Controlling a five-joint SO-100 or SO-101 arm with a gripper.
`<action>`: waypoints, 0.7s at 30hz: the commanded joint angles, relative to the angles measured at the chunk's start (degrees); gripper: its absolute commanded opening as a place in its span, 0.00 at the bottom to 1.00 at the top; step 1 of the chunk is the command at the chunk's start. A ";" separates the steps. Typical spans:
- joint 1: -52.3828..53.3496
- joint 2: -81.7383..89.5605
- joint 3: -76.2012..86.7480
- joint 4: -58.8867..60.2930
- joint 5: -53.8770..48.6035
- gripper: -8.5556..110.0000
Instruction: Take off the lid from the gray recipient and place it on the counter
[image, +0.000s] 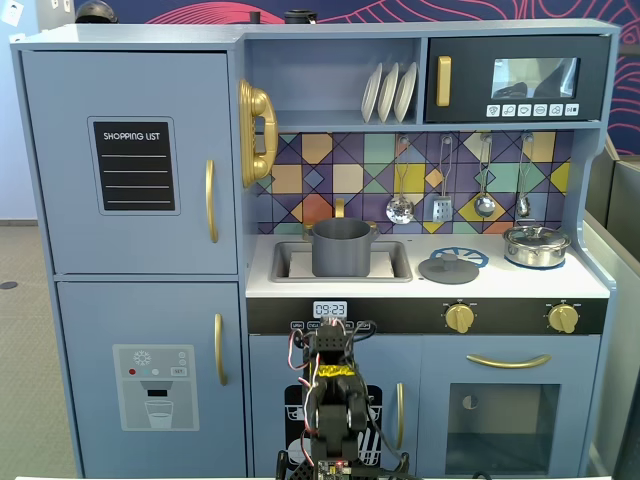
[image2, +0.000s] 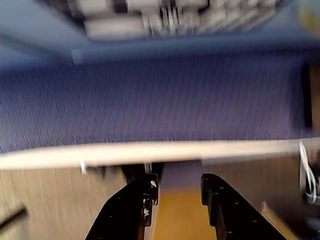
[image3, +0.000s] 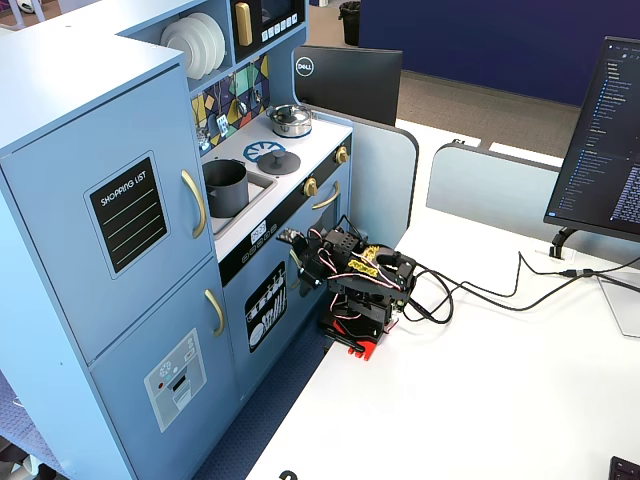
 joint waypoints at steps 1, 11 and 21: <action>0.70 2.90 0.88 6.94 -1.58 0.07; 0.70 3.08 0.88 15.73 2.02 0.10; 1.23 3.08 0.88 15.73 2.37 0.12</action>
